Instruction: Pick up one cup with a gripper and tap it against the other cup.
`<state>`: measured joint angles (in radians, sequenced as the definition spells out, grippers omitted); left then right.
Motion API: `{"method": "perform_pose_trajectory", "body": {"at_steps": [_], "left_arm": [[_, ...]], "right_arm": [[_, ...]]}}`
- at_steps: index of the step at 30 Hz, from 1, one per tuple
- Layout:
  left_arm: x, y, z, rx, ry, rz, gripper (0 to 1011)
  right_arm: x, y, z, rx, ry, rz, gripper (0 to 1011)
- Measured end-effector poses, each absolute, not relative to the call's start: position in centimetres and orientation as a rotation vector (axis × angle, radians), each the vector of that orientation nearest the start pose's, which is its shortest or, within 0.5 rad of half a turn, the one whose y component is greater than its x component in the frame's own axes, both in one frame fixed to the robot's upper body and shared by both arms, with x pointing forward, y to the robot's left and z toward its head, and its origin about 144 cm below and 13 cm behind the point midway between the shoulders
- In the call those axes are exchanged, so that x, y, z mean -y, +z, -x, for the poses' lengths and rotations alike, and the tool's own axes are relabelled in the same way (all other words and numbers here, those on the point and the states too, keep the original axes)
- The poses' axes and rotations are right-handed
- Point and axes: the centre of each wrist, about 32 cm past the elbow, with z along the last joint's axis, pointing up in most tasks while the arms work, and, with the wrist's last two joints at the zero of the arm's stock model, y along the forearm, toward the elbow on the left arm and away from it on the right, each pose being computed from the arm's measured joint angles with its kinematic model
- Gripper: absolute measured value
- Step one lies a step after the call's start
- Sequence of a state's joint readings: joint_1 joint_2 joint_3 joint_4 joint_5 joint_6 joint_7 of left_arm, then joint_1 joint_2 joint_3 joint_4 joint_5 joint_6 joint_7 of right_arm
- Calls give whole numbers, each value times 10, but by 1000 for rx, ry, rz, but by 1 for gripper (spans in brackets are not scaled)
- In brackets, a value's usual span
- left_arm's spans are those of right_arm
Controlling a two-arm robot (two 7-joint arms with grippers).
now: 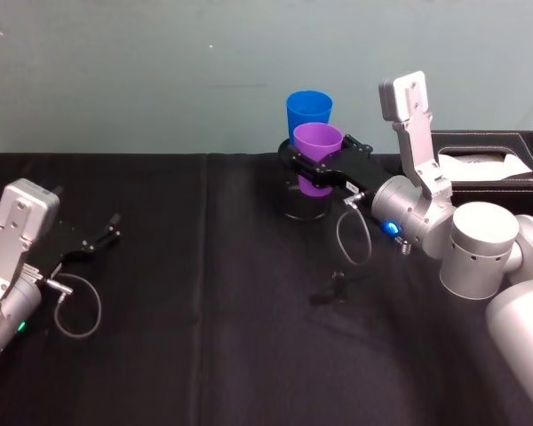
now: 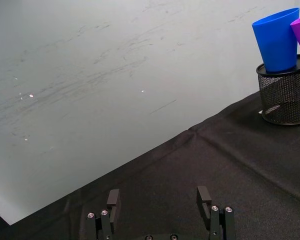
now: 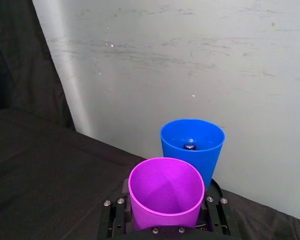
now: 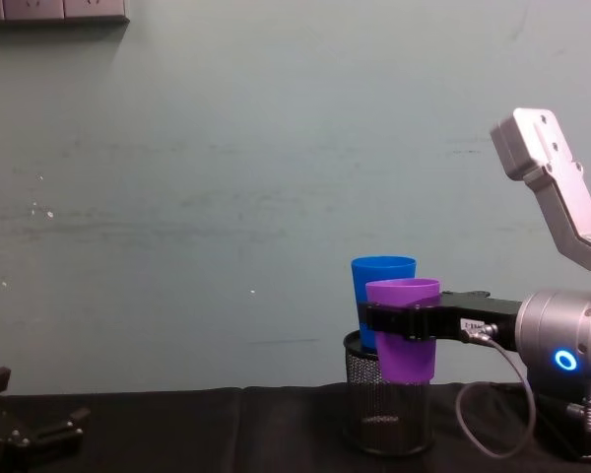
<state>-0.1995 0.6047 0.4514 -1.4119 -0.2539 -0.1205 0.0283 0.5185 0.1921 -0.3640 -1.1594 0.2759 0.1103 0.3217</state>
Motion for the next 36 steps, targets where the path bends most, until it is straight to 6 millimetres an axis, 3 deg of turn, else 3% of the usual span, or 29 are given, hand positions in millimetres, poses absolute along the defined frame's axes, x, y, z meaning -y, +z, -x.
{"method": "perform_pose_trajectory", "body": {"at_steps": [9,15,20,22,23,26,34,36], "left_arm": [[-310,1140,-489,285,1248,-305,1000],[-310,1140,-489,285,1248,-304,1000],[-310,1140,-489,285,1248,-304,1000],[-310,1140,-489,285,1248,-304,1000],[-310,1140,-489,285,1248,-304,1000],[-310,1140,-489,285,1248,-304,1000],[-310,1140,-489,285,1248,-304,1000],[-310,1140,-489,285,1248,-304,1000]], "right_arm": [[206,1198,-577,8,-997,101,726],[208,1190,-545,41,-990,110,726],[209,1172,-515,85,-998,113,726],[208,1153,-496,128,-1012,101,726],[208,1153,-496,128,-1012,101,726],[206,1129,-480,143,-1024,79,726],[201,1098,-469,115,-1030,64,730],[200,1095,-469,109,-1034,64,785]]}}
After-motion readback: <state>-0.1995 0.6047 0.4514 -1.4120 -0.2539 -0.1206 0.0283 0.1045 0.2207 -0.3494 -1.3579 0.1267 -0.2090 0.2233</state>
